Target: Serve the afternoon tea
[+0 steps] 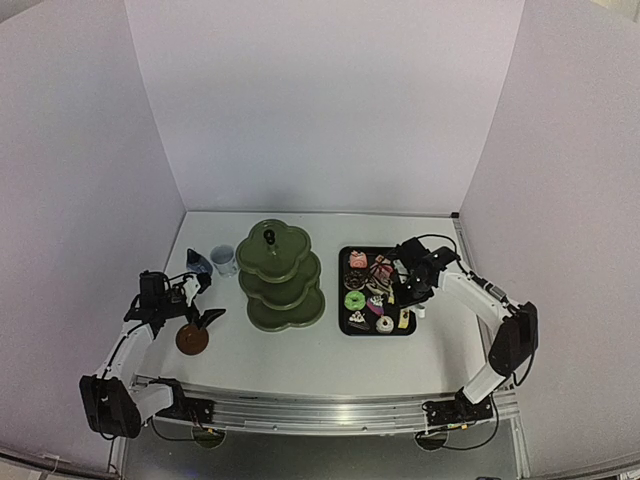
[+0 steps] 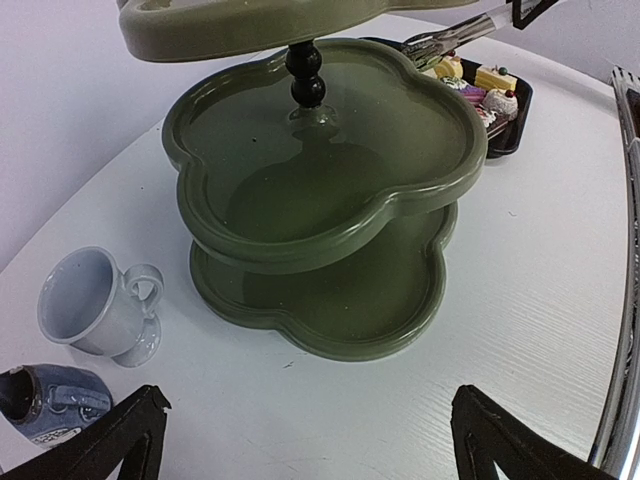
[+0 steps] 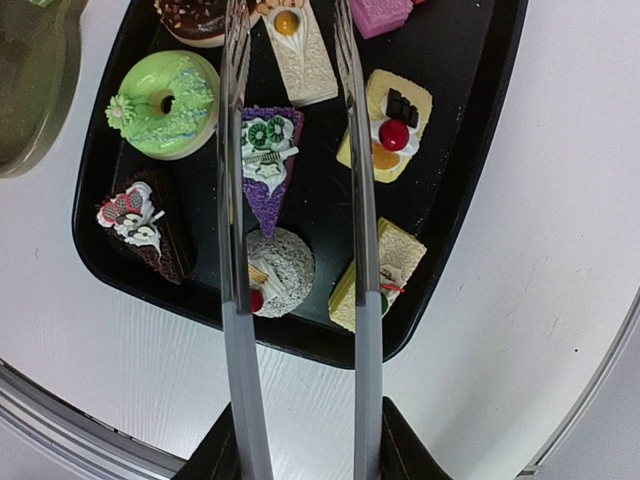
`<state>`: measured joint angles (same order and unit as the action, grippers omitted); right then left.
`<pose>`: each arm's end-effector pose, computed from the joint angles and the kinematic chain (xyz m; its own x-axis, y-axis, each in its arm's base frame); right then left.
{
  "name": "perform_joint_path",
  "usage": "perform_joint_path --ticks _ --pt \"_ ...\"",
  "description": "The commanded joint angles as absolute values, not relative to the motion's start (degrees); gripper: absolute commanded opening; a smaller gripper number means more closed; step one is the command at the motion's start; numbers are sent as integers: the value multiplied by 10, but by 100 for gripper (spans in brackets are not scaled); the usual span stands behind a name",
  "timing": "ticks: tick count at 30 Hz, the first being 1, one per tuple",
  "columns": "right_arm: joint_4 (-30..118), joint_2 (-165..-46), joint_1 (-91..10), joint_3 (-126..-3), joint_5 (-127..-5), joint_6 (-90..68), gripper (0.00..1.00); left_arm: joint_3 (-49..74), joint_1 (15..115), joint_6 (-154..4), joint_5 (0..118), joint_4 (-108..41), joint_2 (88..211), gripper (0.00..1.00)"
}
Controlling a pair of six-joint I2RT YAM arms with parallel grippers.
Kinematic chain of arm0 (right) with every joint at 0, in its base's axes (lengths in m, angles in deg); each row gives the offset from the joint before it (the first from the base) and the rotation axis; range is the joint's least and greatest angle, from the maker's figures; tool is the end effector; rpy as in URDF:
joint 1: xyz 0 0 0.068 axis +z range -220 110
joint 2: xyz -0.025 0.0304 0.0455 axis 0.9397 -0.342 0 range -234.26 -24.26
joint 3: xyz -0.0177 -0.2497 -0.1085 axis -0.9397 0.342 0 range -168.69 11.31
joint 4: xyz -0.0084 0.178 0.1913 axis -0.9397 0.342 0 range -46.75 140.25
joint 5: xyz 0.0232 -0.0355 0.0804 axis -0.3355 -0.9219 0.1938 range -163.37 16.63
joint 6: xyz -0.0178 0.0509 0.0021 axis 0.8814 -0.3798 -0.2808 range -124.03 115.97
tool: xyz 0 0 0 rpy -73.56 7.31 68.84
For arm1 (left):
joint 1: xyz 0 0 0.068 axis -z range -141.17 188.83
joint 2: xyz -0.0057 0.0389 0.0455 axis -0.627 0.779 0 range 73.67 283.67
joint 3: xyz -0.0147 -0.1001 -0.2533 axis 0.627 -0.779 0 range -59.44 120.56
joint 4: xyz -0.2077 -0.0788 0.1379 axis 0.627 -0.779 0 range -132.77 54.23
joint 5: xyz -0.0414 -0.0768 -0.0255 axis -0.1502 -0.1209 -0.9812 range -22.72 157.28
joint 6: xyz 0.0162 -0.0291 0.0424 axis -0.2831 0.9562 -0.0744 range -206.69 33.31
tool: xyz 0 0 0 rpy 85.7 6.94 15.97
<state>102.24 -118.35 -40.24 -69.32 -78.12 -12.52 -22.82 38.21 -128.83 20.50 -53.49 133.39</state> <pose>0.2828 0.1583 0.2738 -0.8884 -0.3385 -0.3100 -0.3456 0.9378 -0.0335 0.2104 -0.0236 0.2362 -0.1195 0.4582 -0.8808 0.8419 0.5170 0.1547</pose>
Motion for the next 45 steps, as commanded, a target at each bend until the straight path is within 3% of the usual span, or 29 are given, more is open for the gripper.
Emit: perform_joint_path --ticks 1,23,36,45 --pt "1024 -1173 -409 -690 -780 -114 37 -221 385 -1303 201 -541 1327 100" --pt "1024 -1218 -414 -686 -757 -93 36 -221 385 -1302 204 -547 1325 99" --pt "1030 -1203 -414 -726 -752 -90 0 -222 385 -1302 205 -546 1328 99" --pt "1041 -1159 -377 -811 -767 -107 0 -228 385 -1241 208 -493 1330 99"
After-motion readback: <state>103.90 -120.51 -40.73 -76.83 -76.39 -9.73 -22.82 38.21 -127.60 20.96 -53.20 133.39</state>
